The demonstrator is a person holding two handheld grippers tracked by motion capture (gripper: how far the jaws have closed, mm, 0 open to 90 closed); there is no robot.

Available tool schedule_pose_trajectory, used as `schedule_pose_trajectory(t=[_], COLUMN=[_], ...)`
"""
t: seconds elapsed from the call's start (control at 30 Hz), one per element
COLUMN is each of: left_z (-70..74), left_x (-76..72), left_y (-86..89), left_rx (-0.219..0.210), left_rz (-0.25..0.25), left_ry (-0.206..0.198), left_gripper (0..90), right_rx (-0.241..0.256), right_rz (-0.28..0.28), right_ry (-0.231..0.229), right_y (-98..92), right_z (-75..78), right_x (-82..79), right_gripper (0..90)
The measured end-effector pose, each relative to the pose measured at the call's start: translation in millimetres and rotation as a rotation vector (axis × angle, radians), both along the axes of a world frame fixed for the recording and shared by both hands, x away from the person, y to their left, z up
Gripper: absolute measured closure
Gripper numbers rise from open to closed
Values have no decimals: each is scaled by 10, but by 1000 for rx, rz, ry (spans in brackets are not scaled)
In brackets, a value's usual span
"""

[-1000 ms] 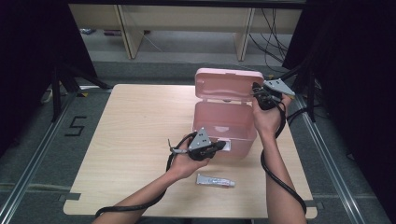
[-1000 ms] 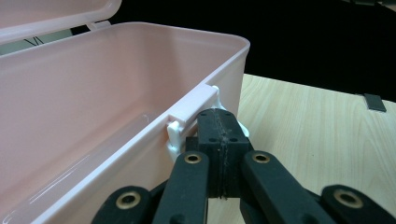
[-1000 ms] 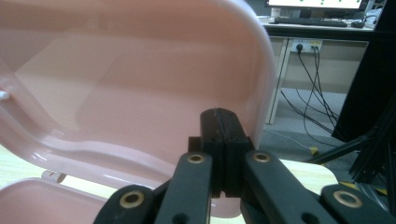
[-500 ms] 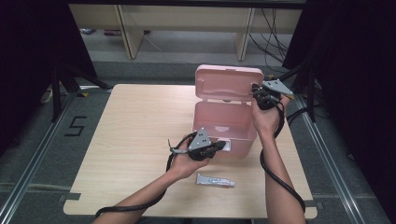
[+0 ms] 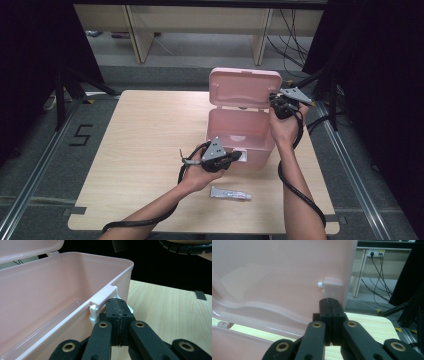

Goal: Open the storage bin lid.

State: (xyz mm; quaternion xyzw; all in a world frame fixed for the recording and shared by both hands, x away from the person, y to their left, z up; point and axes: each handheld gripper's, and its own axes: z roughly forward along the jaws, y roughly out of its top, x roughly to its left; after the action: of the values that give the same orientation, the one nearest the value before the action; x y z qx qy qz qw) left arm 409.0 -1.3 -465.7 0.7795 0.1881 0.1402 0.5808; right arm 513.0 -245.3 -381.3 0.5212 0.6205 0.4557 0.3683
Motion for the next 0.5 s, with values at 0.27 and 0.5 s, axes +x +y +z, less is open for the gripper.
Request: schedule_pose_trajectory(t=[0.27,0.5], left_z=[2,0], left_x=[4,0], left_y=[1,0], left_rx=[3,0], left_rz=[-4,-2], left_ry=[-4,-1], left_gripper=[898,897], right_rx=[2,-12], right_rz=[-5,-5], right_ry=[13,36], right_y=[0,-21], right_z=[-51,-103], right_x=[46,80], right_gripper=[900,900])
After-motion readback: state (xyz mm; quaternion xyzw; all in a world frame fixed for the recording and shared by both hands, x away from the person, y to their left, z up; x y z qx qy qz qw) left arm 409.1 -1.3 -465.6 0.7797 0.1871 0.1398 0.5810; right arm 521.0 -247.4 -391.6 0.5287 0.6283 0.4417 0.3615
